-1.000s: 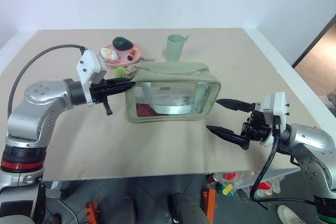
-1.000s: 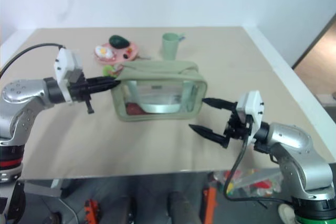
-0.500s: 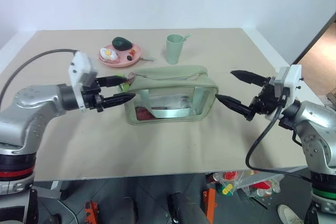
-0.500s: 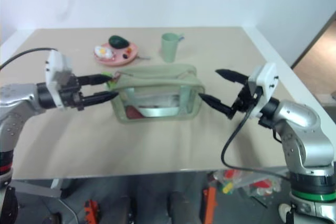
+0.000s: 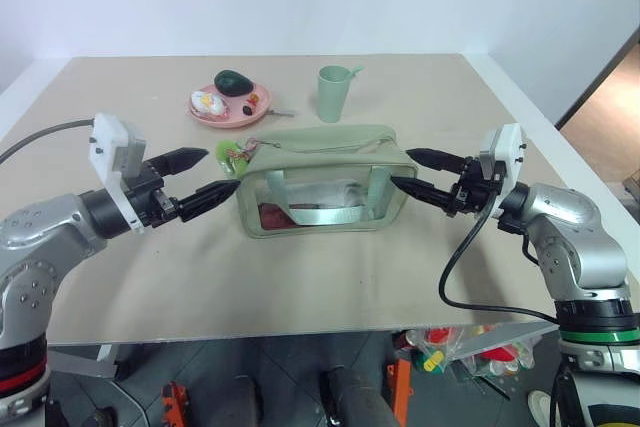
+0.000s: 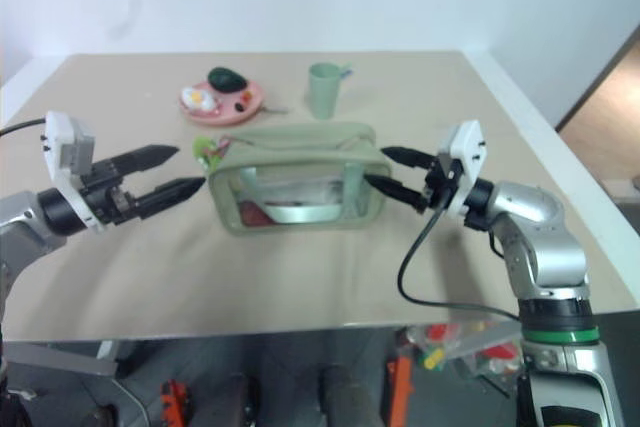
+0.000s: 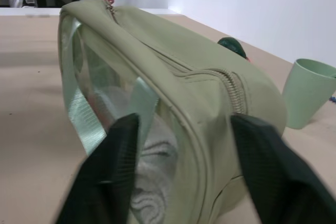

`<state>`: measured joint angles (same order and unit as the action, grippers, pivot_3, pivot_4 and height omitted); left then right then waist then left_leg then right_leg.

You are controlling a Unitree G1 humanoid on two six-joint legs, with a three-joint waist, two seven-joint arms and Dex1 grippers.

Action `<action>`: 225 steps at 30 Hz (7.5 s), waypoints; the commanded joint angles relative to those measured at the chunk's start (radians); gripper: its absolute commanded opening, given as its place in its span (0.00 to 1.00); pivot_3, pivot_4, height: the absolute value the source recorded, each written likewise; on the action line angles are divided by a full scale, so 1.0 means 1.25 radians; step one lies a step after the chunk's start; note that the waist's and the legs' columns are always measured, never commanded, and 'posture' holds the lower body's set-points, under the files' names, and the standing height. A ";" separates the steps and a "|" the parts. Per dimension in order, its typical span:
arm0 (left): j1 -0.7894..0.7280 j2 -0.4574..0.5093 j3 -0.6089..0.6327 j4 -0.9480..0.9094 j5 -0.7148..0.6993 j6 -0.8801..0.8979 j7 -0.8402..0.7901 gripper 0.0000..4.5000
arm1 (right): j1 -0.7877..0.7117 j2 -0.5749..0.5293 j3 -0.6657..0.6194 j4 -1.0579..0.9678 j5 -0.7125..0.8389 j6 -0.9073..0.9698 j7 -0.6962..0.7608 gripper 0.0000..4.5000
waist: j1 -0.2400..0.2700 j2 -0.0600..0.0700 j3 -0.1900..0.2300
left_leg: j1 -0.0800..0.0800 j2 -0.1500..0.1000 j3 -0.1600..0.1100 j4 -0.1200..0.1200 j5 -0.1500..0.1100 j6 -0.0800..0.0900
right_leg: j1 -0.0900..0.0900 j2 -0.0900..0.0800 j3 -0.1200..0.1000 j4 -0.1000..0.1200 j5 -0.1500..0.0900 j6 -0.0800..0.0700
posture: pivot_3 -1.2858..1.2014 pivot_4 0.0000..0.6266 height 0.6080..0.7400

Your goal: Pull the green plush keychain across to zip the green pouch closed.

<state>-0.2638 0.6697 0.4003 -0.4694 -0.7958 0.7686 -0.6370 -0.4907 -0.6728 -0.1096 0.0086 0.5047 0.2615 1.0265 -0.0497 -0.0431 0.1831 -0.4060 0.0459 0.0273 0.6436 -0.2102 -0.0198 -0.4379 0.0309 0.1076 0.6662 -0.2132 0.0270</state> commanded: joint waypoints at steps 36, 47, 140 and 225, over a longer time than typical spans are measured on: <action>-0.213 -0.184 -0.043 0.425 -0.011 -0.075 0.020 0.29 | 0.040 0.002 -0.011 -0.107 -0.030 -0.043 -0.028 0.00 | -0.004 0.000 0.000 | 0.000 0.000 0.000 0.000 0.000 0.000 | 0.000 0.001 0.000 0.000 0.001 0.000 | 0.52 0.24 1.00; -0.238 -0.116 0.027 0.269 -0.159 0.038 0.074 0.00 | 0.057 -0.010 -0.021 -0.110 -0.030 -0.041 -0.029 0.00 | -0.002 0.000 0.000 | 0.000 0.000 0.000 0.000 0.000 0.000 | 0.000 0.001 0.000 0.000 0.001 0.001 | 0.52 0.24 1.00; -0.128 -0.090 -0.282 0.076 0.233 -0.093 0.007 0.00 | -0.270 0.124 0.160 0.002 -0.094 0.100 -0.048 0.66 | 0.002 0.000 0.000 | -0.003 -0.001 0.000 0.000 0.000 0.000 | -0.002 -0.002 -0.001 -0.001 0.000 0.001 | 0.52 0.24 1.00; 0.039 -0.035 -0.076 -0.020 0.124 -0.085 -0.019 1.00 | 0.271 -0.074 -0.237 -0.409 0.242 0.341 -0.134 1.00 | 0.000 0.000 0.000 | 0.001 -0.001 0.000 -0.003 0.000 0.001 | 0.001 -0.001 0.001 -0.001 -0.002 0.001 | 0.52 0.24 1.00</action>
<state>-0.2398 0.6140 0.2901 -0.4639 -0.6559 0.6954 -0.6437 -0.1721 -0.7529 -0.4133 -0.4648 0.8261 0.7179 0.8373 -0.0499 -0.0433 0.1831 -0.4054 0.0443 0.0270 0.6396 -0.2102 -0.0190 -0.4374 0.0292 0.1082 0.6646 -0.2158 0.0280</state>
